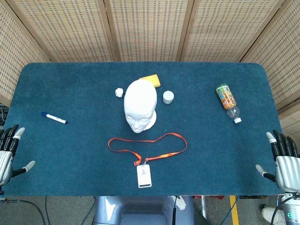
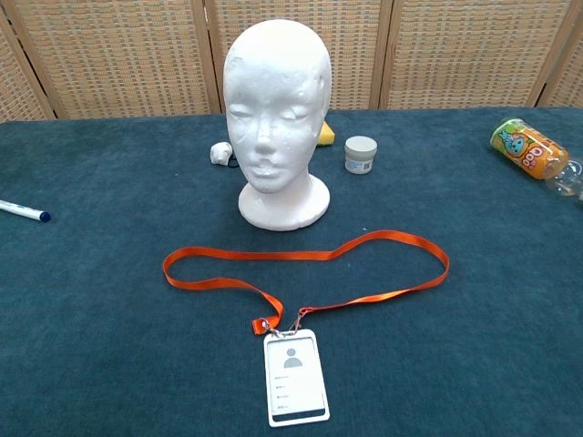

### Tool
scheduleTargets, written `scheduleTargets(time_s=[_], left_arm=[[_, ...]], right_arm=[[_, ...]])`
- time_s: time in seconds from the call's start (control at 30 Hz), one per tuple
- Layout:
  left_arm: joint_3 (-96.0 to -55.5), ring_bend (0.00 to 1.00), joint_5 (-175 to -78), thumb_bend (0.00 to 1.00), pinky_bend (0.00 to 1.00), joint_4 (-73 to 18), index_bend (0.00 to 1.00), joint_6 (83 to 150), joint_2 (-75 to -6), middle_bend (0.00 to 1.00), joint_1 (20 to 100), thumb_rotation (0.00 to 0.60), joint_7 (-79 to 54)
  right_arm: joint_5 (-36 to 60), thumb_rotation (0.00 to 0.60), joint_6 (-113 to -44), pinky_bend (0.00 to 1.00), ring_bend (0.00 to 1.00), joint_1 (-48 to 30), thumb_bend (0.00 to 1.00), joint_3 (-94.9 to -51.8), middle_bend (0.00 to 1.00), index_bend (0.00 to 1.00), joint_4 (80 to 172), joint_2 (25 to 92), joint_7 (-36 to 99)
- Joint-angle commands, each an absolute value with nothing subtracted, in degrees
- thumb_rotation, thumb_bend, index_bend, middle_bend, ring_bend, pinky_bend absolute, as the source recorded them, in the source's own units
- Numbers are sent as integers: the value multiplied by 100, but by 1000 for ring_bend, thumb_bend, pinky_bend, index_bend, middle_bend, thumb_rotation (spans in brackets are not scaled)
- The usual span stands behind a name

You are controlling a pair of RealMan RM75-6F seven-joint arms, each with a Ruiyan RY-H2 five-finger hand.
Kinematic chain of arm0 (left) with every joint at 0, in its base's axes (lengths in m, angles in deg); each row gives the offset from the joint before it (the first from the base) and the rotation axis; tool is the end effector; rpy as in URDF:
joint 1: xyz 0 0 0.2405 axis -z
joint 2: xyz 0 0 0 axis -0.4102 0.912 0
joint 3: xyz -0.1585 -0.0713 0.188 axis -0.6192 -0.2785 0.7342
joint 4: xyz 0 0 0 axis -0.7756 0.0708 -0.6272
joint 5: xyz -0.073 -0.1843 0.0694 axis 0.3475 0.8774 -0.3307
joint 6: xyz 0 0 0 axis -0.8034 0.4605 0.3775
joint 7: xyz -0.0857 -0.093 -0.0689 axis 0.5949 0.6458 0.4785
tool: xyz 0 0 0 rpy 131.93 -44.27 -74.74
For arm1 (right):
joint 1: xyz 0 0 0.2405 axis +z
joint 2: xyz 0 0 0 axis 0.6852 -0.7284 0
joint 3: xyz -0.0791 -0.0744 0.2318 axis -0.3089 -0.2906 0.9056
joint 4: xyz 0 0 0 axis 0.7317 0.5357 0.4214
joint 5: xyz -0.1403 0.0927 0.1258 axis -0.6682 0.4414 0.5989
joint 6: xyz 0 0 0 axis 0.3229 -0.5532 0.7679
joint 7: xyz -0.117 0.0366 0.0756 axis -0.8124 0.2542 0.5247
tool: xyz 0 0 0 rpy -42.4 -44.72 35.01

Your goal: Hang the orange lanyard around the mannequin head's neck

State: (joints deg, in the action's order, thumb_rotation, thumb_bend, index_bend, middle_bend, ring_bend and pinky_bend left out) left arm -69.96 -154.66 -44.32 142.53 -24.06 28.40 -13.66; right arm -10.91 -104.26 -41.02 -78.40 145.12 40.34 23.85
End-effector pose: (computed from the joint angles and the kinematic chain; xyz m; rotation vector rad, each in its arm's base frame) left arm -0.3053 0.1756 0.1562 -1.3858 -0.7989 -0.9607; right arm -0.3062 -0.1742 0.1676 1.3030 -0.7916 0.8924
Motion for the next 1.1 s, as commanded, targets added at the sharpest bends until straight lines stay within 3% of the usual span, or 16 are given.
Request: scheduleTargets(time_s=[0.03,0.27,0.43,0.6,0.83,1.1], left_arm=[[-7008,0,-15440,0,0,-4435,0,14244,-2410,0,2839,600,-1386],[-7010,0,-15378,0,0,-4465,0,14163,-2424,0,2854,600,-1531],[-7012,0,-15407,0,0,-4503,0,14181,-2444,0,2857,600,-1599],[-7049,0,-15378,0,0,-4476,0,14209,-2478,0,2857,600,-1676],[-7094,0,-15263,0,0,-4412,0,14089,-2555,0,2910,600,-1804],[-7126,0,-15181,0,0,-4363,0,14018,-2590,0,2943,600,-1825]], right_arm=[[-1084,600,-10348,0,0,-4072,0,-7856,0,0,14534,4045,2357],[-925,600,-9666,0,0,-3758,0,-7845,0,6,14575,4082,2633],[-537,600,-9037,0,0,-3263,1,-7516,0,215,14480,4374,2694],[64,600,-8231,0,0,-2746,99,-7203,0,383,14464,4760,2930],[943,600,-7561,0,0,-2015,104,-6980,0,408,14351,5422,1907],[1731,600,-7416,0,0,-1388,222,-6902,0,413,13797,6290,638]])
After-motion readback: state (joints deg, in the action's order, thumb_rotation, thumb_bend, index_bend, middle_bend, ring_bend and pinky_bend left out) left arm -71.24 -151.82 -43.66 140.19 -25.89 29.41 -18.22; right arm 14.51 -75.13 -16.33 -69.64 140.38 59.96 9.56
